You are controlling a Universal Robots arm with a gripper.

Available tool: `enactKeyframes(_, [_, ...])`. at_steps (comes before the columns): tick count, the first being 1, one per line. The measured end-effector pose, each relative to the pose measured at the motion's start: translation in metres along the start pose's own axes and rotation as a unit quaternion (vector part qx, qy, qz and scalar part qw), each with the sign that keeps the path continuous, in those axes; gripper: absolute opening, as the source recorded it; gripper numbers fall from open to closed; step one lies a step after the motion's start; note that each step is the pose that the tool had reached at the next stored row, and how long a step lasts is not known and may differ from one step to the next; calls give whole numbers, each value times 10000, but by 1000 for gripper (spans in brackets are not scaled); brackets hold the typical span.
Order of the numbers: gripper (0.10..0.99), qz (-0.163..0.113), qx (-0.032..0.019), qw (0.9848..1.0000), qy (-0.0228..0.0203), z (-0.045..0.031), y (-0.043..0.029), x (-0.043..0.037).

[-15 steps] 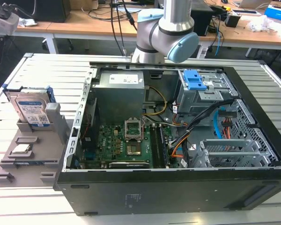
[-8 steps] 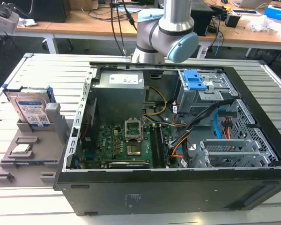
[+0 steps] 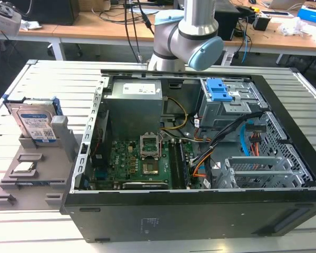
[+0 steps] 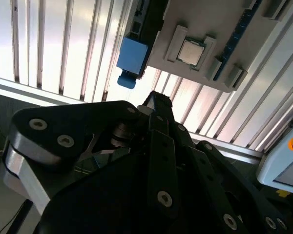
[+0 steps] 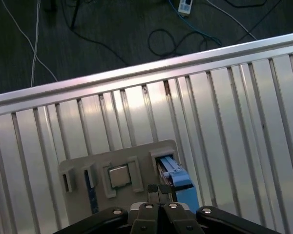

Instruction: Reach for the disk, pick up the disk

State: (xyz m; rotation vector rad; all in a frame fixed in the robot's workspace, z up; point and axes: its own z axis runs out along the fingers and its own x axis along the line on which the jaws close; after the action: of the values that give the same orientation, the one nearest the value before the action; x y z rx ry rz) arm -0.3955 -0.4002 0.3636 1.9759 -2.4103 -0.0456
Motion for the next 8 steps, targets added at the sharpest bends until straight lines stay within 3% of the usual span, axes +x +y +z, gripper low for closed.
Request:
enactKeyframes(5, [106,-313,0,9995,12,0,0,0])
enactKeyframes(8, [106,-322,0,9995,12,0,0,0])
